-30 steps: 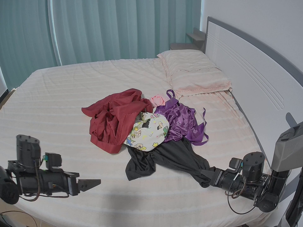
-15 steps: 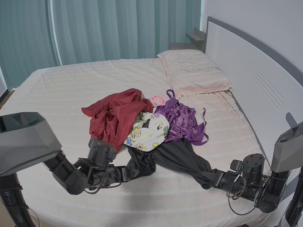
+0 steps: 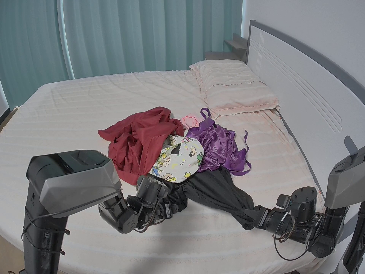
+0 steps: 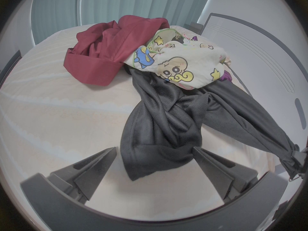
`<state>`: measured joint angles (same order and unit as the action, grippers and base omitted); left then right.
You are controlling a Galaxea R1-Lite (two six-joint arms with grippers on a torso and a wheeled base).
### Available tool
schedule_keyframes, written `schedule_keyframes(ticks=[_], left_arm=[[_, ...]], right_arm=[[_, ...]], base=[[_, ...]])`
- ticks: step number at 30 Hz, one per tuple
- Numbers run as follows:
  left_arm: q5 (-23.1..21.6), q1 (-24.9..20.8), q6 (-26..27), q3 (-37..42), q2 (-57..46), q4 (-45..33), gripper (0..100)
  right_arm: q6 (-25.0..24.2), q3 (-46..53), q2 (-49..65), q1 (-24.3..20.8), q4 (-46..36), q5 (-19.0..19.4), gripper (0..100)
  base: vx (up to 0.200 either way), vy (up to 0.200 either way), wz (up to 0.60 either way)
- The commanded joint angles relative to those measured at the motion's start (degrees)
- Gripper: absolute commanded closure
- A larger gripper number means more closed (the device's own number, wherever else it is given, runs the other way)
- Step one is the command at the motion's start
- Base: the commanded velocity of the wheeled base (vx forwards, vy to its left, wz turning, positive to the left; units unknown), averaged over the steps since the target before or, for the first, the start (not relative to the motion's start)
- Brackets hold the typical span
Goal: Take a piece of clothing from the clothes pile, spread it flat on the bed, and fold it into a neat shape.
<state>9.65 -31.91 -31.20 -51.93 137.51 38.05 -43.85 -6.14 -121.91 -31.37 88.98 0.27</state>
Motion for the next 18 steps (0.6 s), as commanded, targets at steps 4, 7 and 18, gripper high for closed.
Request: schedule_keyframes(ticks=[4, 7, 18], left_arm=[[0.7, 0.1, -0.1, -4.4, 4.3, 0.0, 100], [0.6, 0.1, -0.2, -4.4, 4.3, 0.1, 100], [-0.2, 0.5, -4.3, 7.4, -1.2, 15.3, 100]], right_arm=[[0.1, 0.0, -0.4, 0.0, 0.7, 0.1, 100], [0.1, 0.0, -0.5, 0.0, 0.7, 0.2, 100], [-0.1, 0.2, -2.3, -0.1, 0.8, 0.3, 100]], base=[[0.0, 0.0, 0.0], [0.0, 0.0, 0.0], [0.0, 0.0, 0.0]])
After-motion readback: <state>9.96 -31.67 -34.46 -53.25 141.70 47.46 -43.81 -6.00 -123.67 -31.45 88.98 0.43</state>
